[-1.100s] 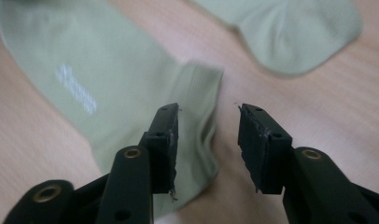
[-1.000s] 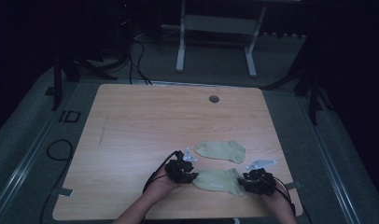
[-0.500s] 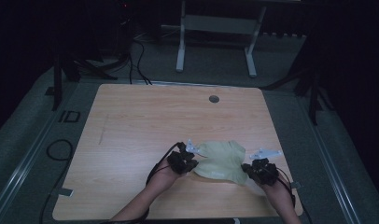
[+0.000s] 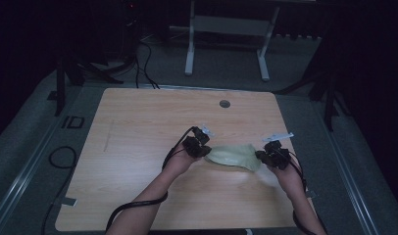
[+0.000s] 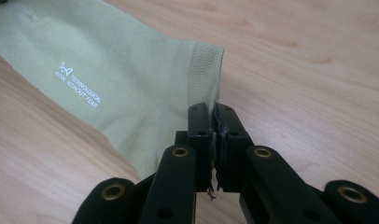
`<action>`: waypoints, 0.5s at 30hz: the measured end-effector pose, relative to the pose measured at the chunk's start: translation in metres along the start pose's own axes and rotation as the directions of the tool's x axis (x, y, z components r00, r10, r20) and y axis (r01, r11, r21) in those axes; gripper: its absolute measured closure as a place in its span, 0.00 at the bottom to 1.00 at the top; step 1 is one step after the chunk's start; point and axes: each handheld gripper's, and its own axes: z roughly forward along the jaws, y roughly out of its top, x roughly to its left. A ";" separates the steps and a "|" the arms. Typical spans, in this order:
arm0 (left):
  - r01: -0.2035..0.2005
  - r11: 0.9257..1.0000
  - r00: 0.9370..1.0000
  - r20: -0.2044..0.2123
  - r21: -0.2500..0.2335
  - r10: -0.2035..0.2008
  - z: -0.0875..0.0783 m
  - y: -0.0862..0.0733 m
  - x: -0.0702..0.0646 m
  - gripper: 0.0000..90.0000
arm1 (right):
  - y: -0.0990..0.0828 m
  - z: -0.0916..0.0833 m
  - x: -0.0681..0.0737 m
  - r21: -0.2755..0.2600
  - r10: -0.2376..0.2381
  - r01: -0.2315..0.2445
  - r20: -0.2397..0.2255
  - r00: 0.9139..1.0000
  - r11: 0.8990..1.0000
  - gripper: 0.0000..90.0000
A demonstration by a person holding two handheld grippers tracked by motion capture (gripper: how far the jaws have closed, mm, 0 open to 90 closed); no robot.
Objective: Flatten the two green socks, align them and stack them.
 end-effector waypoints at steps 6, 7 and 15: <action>0.022 0.999 1.000 0.009 0.038 -0.022 0.022 -0.010 0.003 0.98 | -0.007 0.027 -0.009 0.076 0.030 -0.029 -0.017 0.999 0.997 0.95; 0.034 0.999 0.999 0.005 0.025 -0.035 0.024 -0.012 0.003 0.97 | -0.009 0.030 -0.010 0.086 0.032 -0.030 -0.022 0.999 0.996 0.94; 0.044 0.999 0.999 -0.007 0.010 -0.044 0.018 -0.013 0.004 0.64 | -0.008 0.033 -0.009 0.071 0.032 -0.031 -0.013 0.999 0.997 0.68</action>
